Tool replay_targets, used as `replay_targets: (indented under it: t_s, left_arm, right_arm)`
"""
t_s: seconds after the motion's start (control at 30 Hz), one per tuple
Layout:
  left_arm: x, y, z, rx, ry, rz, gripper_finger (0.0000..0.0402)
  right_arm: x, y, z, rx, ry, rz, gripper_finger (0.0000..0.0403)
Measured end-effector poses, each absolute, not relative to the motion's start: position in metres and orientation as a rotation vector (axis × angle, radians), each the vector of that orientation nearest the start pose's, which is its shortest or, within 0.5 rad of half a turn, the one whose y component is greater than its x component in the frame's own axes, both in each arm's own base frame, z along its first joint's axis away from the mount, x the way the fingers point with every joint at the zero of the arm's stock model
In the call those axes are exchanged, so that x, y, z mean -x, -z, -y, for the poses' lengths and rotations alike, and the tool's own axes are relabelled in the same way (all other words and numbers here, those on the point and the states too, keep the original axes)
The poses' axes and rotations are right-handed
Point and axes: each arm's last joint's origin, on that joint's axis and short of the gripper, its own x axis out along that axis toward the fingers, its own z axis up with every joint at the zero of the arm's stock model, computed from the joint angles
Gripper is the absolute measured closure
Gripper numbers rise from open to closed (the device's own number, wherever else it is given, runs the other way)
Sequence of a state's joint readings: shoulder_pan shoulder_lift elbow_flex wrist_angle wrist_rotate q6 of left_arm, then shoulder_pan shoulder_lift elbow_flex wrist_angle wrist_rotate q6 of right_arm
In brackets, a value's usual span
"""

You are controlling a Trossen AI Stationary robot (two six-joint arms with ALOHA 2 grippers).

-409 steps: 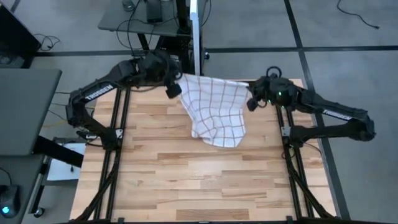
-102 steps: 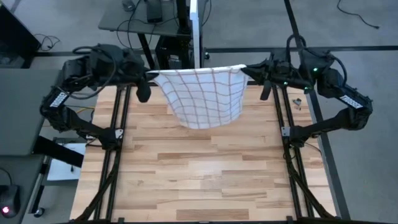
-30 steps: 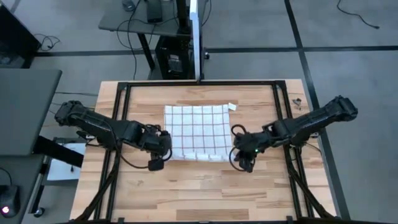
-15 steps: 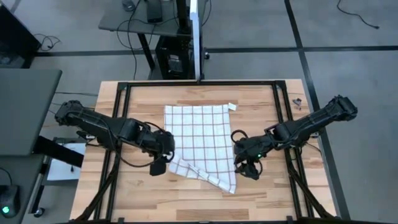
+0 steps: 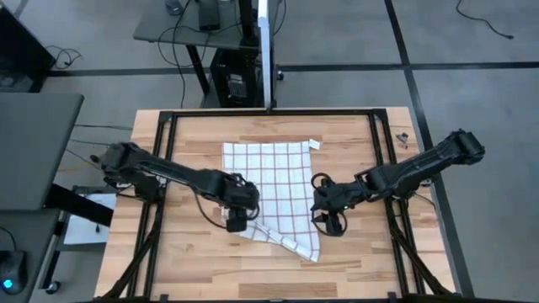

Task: Roll towel
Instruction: Prepare the white towel

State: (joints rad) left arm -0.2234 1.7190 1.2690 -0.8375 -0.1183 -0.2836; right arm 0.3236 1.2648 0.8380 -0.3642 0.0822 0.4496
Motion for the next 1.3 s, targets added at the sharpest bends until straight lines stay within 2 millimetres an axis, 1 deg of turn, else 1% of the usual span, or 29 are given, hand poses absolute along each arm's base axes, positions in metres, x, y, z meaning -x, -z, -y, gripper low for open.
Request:
replay_targets:
  t_s: [0.03, 0.13, 0.3, 0.4, 0.5, 0.63, 0.73, 0.83, 0.9, 0.97, 1.07, 1.17, 1.2, 1.23, 1.3]
  left_arm:
    - [-0.328, -0.211, 0.071, 0.023, -0.09, -1.29, 0.0263]
    - [-0.334, -0.197, 0.075, 0.014, -0.085, -1.315, 0.0265]
    - [-0.337, -0.184, 0.088, 0.057, -0.027, -1.351, 0.0272]
    - [-0.335, -0.183, 0.096, 0.063, 0.009, -1.355, 0.0273]
    - [-0.334, -0.183, 0.103, 0.059, 0.029, -1.353, 0.0274]
    - [-0.33, -0.183, 0.112, 0.157, 0.082, -1.399, 0.0274]
    - [-0.325, -0.183, 0.126, 0.201, 0.116, -1.416, 0.0274]
    - [-0.319, -0.184, 0.141, 0.232, 0.133, -1.433, 0.0274]
    - [-0.316, -0.188, 0.15, 0.245, 0.148, -1.452, 0.0274]
    - [-0.317, -0.198, 0.155, 0.256, 0.138, -1.457, 0.0274]
    - [-0.322, -0.221, 0.154, 0.203, 0.061, -1.421, 0.0274]
    - [-0.332, -0.246, 0.143, 0.019, -0.113, -1.281, 0.0274]
    - [-0.337, -0.251, 0.136, -0.036, -0.17, -1.231, 0.0274]
    - [-0.341, -0.252, 0.128, -0.055, -0.204, -1.202, 0.0274]
    - [-0.35, -0.247, 0.105, 0.007, -0.278, -1.192, 0.0274]
  right_arm:
    - [-0.244, -0.233, -0.077, -0.272, -0.029, -0.793, 0.0232]
    - [-0.239, -0.212, -0.071, -0.307, 0.019, -0.785, 0.0233]
    - [-0.234, -0.189, -0.064, -0.346, 0.046, -0.756, 0.0233]
    - [-0.233, -0.175, -0.06, -0.348, 0.062, -0.77, 0.0233]
    - [-0.239, -0.163, -0.062, -0.351, 0.059, -0.766, 0.0233]
    - [-0.251, -0.144, -0.066, -0.351, 0.047, -0.787, 0.0233]
    - [-0.259, -0.133, -0.068, -0.346, 0.055, -0.808, 0.0233]
    - [-0.261, -0.12, -0.068, -0.333, 0.071, -0.857, 0.0233]
    - [-0.262, -0.115, -0.068, -0.328, 0.075, -0.873, 0.0233]
    - [-0.262, -0.114, -0.07, -0.325, 0.069, -0.875, 0.0233]
    - [-0.263, -0.114, -0.072, -0.326, 0.059, -0.864, 0.0233]
    - [-0.265, -0.115, -0.073, -0.334, 0.05, -0.842, 0.0233]
    - [-0.266, -0.116, -0.073, -0.338, 0.049, -0.832, 0.0233]
    - [-0.267, -0.116, -0.072, -0.343, 0.048, -0.824, 0.0233]
    - [-0.267, -0.117, -0.071, -0.346, 0.048, -0.817, 0.0233]
